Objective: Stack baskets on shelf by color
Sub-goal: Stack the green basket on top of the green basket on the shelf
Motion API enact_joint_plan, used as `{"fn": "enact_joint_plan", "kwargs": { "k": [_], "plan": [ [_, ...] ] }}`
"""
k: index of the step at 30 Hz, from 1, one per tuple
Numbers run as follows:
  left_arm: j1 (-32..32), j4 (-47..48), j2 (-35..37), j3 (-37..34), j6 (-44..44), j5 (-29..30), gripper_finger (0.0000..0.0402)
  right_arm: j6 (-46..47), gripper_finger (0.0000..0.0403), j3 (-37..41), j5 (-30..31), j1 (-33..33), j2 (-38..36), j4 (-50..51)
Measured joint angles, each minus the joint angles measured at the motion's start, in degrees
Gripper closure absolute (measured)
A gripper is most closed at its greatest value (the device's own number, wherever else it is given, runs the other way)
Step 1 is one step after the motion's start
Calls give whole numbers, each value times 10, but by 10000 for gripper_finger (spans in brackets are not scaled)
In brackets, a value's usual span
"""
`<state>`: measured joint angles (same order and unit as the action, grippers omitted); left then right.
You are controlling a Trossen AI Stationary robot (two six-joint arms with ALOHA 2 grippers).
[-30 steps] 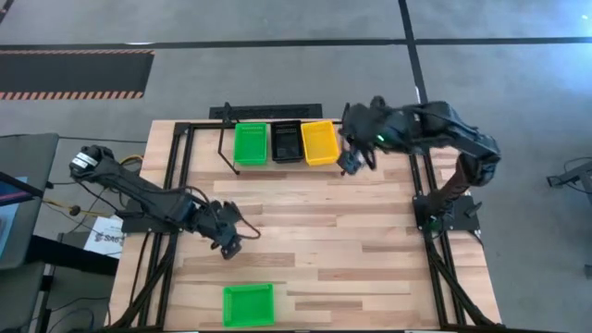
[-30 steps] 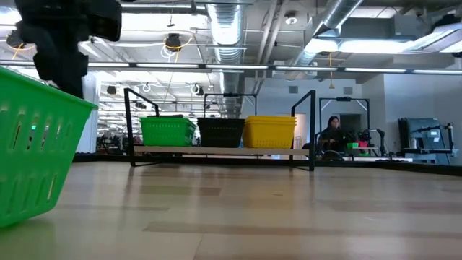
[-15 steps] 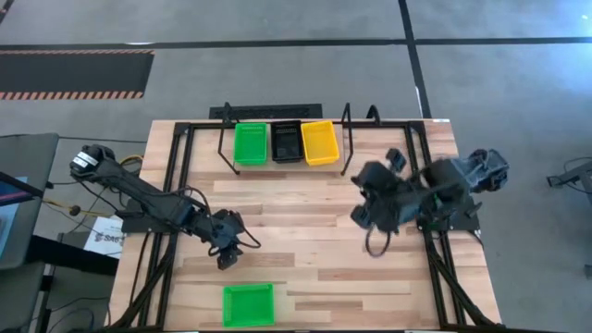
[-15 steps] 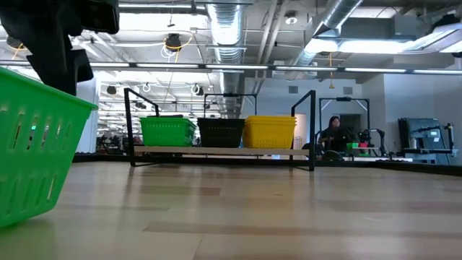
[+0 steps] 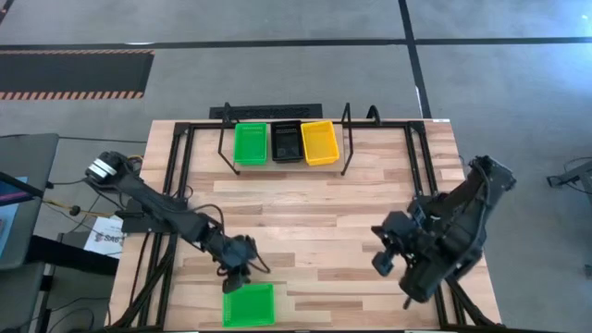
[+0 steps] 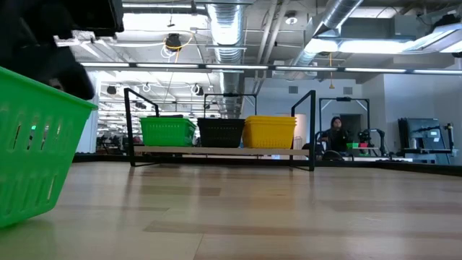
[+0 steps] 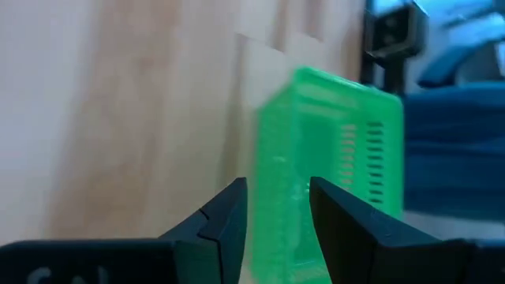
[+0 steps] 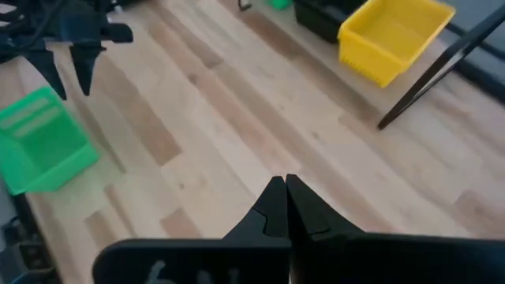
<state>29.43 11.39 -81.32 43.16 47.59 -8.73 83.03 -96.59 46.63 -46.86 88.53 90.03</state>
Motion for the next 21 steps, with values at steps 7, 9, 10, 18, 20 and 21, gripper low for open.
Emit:
{"fn": "enact_joint_plan", "kwargs": {
  "k": [7,9,10,18,20,21],
  "plan": [
    [18,-17,-61,9,18,-38,284,23,402,5,0,-26,0,0],
    [24,-11,-74,24,12,-37,293,20,402,5,0,-25,-2,0],
    [27,-10,-80,31,7,-36,298,14,402,5,1,-25,-2,0],
    [36,83,-89,86,-38,-1,338,-8,402,5,14,-9,-2,-1],
    [35,102,-87,87,-37,-7,342,-9,402,5,14,-7,-2,0],
    [35,106,-87,87,-36,-14,344,-14,402,5,14,-6,-2,0]
  ]
}}
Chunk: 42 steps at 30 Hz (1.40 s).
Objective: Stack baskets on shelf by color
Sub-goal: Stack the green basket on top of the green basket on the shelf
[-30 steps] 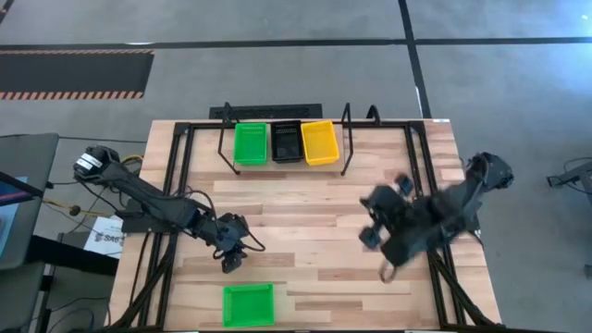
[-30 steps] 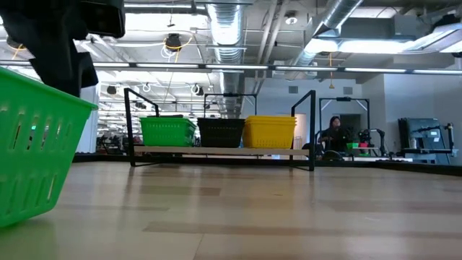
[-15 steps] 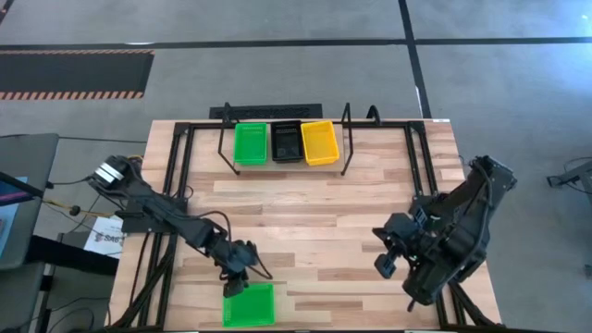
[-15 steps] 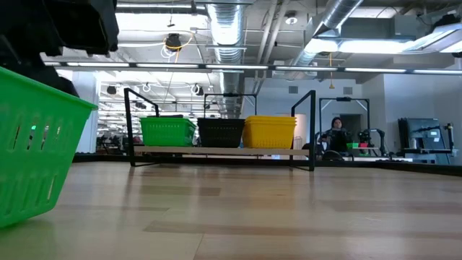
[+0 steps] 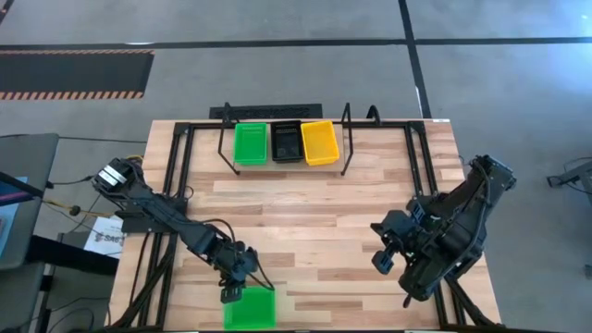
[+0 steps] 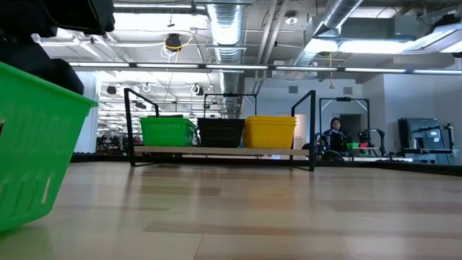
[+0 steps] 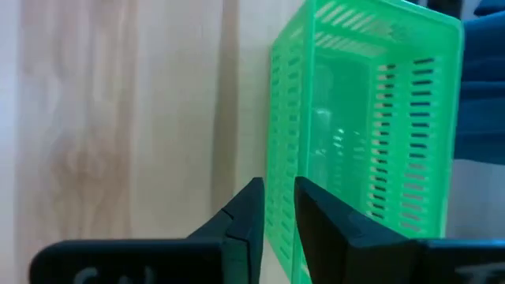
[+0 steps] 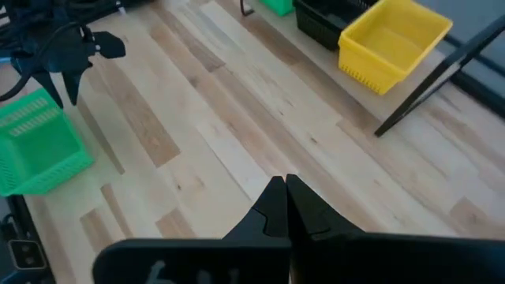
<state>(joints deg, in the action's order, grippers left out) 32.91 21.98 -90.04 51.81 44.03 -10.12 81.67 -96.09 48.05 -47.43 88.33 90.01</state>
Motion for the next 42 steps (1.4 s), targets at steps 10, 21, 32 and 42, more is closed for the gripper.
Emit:
{"fn": "enact_joint_plan", "kwargs": {
  "k": [10,21,32,42],
  "plan": [
    [22,7,0,0,15,-36,344,-12,402,0,1,3,0,0],
    [17,6,0,0,29,-70,318,-25,402,0,12,3,0,0],
    [18,26,-1,-4,28,-31,274,-26,402,0,16,3,0,0],
    [21,-8,-66,-6,40,-52,274,-28,402,0,15,3,0,0]
  ]
}}
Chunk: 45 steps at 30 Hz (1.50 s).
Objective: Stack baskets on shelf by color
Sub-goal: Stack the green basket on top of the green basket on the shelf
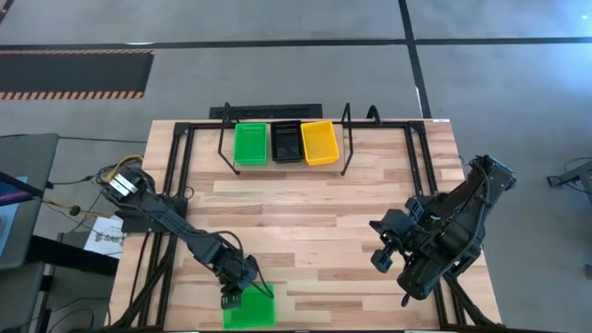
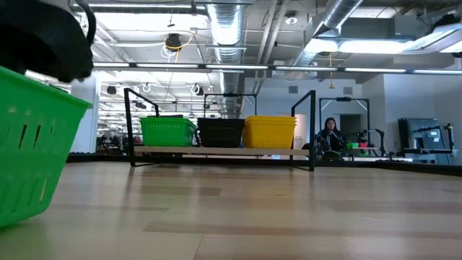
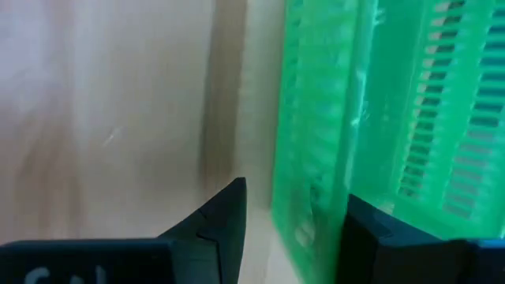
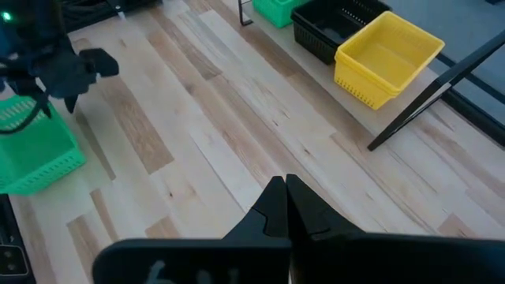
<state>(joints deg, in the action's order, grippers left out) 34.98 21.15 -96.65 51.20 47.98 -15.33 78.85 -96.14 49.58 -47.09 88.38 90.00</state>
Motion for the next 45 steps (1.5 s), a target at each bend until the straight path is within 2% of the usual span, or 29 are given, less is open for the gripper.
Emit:
{"fn": "enact_joint_plan", "kwargs": {
  "k": [4,6,10,12,18,23,26,33,38,41,45],
  "plan": [
    [0,-27,-27,0,22,-3,276,0,402,0,0,0,0,0],
    [-1,-25,-30,4,28,3,291,0,402,0,0,0,0,0],
    [-7,14,-22,38,10,42,370,0,402,0,0,0,0,0],
    [-15,42,-13,66,1,70,390,0,402,0,0,0,0,0],
    [-47,259,9,185,29,260,401,1,402,0,0,0,0,0],
    [-81,459,16,288,110,444,401,2,402,0,0,4,0,0],
    [-115,561,25,335,169,499,401,-10,402,0,4,13,0,0],
    [-221,627,93,356,184,562,401,-47,401,0,19,50,0,0],
    [-317,619,148,357,195,569,402,-70,401,0,20,75,0,0],
    [-373,592,164,357,154,551,401,-86,401,0,23,89,0,0],
    [-446,529,164,357,62,489,401,-109,401,0,34,111,0,0]
  ]
}}
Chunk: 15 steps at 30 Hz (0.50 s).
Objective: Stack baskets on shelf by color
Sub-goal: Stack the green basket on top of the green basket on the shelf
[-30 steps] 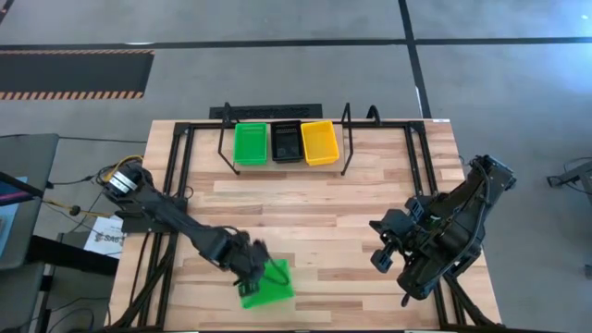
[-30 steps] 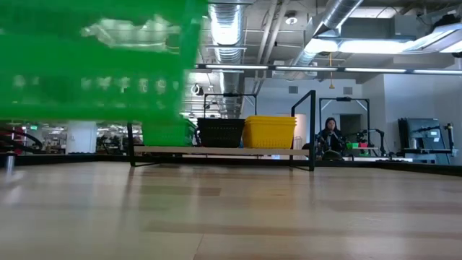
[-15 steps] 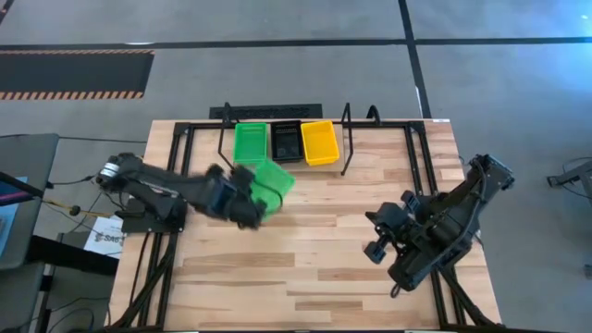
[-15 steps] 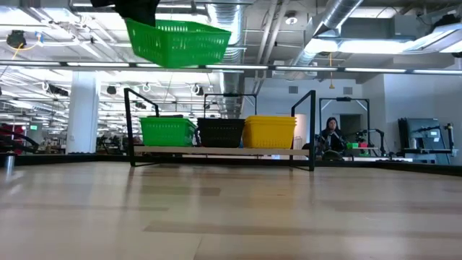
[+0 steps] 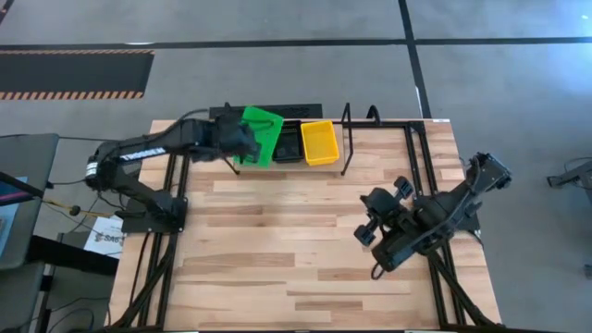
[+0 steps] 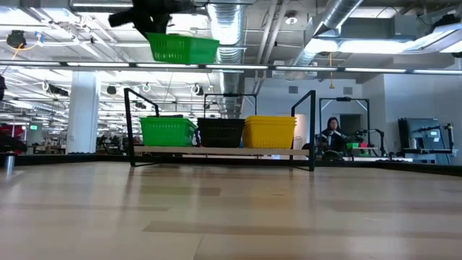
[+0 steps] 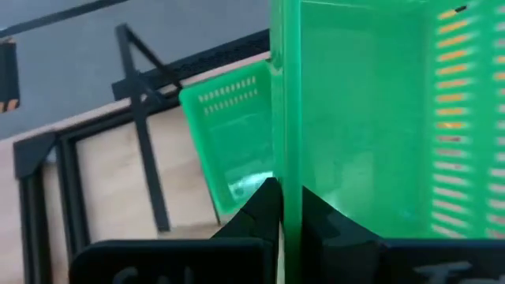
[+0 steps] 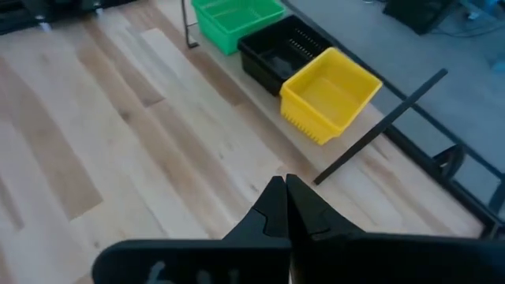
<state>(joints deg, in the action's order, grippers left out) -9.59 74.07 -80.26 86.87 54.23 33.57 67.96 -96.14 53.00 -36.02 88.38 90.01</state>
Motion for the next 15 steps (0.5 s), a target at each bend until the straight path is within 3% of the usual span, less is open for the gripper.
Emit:
{"fn": "enact_joint_plan", "kwargs": {
  "k": [8,15],
  "plan": [
    [-99,-30,-32,0,-118,-56,401,-28,402,1,24,46,-6,-1],
    [-133,-24,-32,-20,-144,-79,401,-54,402,27,105,77,-90,0]
  ]
}}
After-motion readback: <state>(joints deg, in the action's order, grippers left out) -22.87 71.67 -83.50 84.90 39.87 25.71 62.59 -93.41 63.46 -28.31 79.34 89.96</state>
